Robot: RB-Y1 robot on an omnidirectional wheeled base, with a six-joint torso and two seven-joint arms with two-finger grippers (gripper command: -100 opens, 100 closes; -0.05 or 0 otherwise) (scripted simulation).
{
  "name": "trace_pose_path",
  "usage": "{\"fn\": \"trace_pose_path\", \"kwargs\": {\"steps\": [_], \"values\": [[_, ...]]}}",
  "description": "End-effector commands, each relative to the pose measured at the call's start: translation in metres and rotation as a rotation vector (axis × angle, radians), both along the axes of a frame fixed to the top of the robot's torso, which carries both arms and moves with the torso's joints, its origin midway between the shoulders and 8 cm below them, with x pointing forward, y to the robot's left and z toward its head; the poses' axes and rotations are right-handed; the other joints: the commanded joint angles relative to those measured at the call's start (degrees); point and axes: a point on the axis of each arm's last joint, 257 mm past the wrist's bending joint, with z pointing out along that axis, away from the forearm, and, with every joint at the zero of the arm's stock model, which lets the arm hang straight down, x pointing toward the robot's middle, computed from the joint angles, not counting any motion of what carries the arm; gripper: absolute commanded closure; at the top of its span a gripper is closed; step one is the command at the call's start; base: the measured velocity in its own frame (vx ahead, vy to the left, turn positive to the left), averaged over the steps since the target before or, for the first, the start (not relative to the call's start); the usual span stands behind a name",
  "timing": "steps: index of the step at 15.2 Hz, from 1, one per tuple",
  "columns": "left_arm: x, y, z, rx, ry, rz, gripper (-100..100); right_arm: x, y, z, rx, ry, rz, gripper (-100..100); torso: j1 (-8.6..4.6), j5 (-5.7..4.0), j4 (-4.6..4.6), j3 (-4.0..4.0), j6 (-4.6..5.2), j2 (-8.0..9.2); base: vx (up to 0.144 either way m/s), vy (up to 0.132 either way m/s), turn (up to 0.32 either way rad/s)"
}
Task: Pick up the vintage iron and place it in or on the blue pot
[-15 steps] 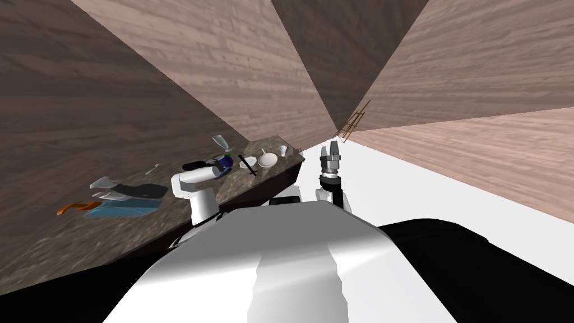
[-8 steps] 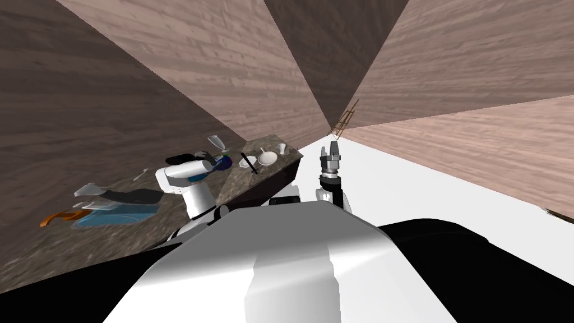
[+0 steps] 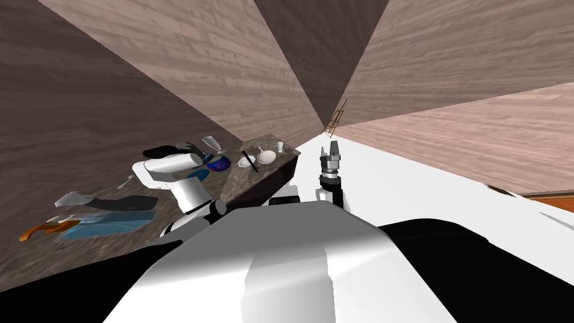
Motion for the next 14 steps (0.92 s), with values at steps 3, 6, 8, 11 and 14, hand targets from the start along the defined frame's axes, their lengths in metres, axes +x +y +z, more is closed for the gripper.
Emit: {"fn": "trace_pose_path", "kwargs": {"steps": [3, 6, 8, 11, 14], "values": [[-0.006, 0.030, 0.024, 0.042, -0.043, 0.054, 100, 0.000, 0.000, 0.000, 0.000, 0.000, 0.000, 0, -0.03, 0.01, -0.02, -0.06, -0.05, -0.11, -0.029, 0.063, -0.163], [-0.011, 0.048, 0.035, 0.066, -0.062, 0.090, 100, 0.000, 0.000, 0.000, 0.000, 0.000, 0.000, 0, -0.09, -0.02, -0.04, -0.15, -0.02, -0.29, 0.001, 0.054, -0.150], [-0.014, 0.059, 0.041, 0.079, -0.073, 0.111, 100, 0.000, 0.000, 0.000, 0.000, 0.000, 0.000, 0, -0.07, -0.03, -0.03, -0.16, -0.01, -0.32, 0.002, 0.059, -0.160], [-0.014, 0.060, 0.041, 0.080, -0.071, 0.111, -100, 0.000, 0.000, 0.000, 0.000, 0.000, 0.000, 0, -0.17, -0.02, -0.04, -0.18, -0.03, -0.35, 0.006, 0.036, -0.079], [-0.014, 0.059, 0.041, 0.080, -0.072, 0.111, -100, 0.000, 0.000, 0.000, 0.000, 0.000, 0.000, 0, -0.33, -0.05, -0.03, -0.15, -0.04, -0.30, 0.001, 0.002, 0.000]]}}
